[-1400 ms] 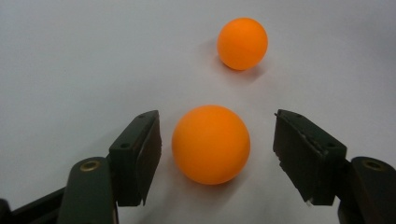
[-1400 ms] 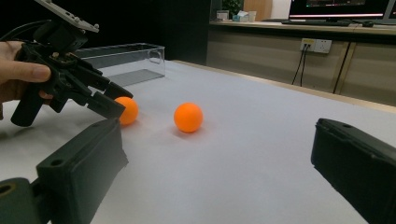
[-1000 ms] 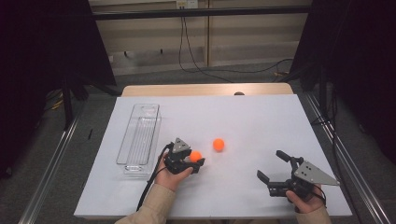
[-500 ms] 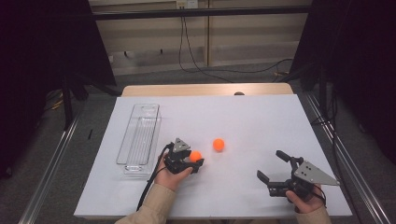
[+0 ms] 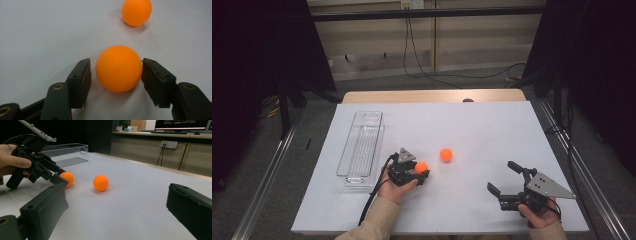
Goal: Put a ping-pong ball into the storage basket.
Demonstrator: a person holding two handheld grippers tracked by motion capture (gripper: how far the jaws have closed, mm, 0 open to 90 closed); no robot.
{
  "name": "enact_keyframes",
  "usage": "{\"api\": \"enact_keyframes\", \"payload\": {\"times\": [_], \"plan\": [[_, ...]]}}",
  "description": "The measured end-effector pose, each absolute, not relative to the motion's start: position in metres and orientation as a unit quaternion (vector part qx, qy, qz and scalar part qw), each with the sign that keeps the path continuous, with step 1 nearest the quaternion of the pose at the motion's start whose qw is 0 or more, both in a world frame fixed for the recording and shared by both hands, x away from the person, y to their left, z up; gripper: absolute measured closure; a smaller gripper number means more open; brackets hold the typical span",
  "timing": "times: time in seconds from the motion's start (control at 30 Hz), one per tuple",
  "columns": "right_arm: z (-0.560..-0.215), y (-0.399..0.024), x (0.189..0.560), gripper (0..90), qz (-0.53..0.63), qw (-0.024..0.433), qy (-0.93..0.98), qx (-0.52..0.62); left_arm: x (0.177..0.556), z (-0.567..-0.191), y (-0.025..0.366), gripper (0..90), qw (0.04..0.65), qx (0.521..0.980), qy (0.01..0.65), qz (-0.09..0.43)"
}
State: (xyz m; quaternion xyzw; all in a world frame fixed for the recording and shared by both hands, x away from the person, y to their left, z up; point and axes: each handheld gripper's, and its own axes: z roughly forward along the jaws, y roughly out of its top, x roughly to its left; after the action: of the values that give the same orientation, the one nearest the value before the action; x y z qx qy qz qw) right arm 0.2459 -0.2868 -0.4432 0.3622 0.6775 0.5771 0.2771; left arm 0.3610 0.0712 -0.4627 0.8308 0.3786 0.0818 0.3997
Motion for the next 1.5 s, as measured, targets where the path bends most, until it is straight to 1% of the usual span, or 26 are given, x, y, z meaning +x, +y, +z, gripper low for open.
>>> {"api": "enact_keyframes", "payload": {"times": [0.23, 0.63, 1.03, 1.5], "plan": [[-0.443, -0.2865, 0.2458, 2.3, 0.578, 0.277, 0.677, 0.362, 0.3628, -0.4634, 0.0694, 43.7, 0.402, 0.828, 0.383, 0.084], [-0.443, -0.2863, 0.2458, 2.3, 0.579, 0.276, 0.677, 0.362, 0.363, -0.463, 0.0688, 45.2, 0.398, 0.83, 0.381, 0.087], [-0.443, -0.2867, 0.2459, 2.3, 0.579, 0.277, 0.677, 0.361, 0.3625, -0.4621, 0.0688, 50.4, 0.399, 0.829, 0.384, 0.078], [-0.4429, -0.2863, 0.2457, 2.3, 0.579, 0.277, 0.677, 0.36, 0.3639, -0.4575, 0.0733, 50.7, 0.404, 0.823, 0.394, 0.065]]}}
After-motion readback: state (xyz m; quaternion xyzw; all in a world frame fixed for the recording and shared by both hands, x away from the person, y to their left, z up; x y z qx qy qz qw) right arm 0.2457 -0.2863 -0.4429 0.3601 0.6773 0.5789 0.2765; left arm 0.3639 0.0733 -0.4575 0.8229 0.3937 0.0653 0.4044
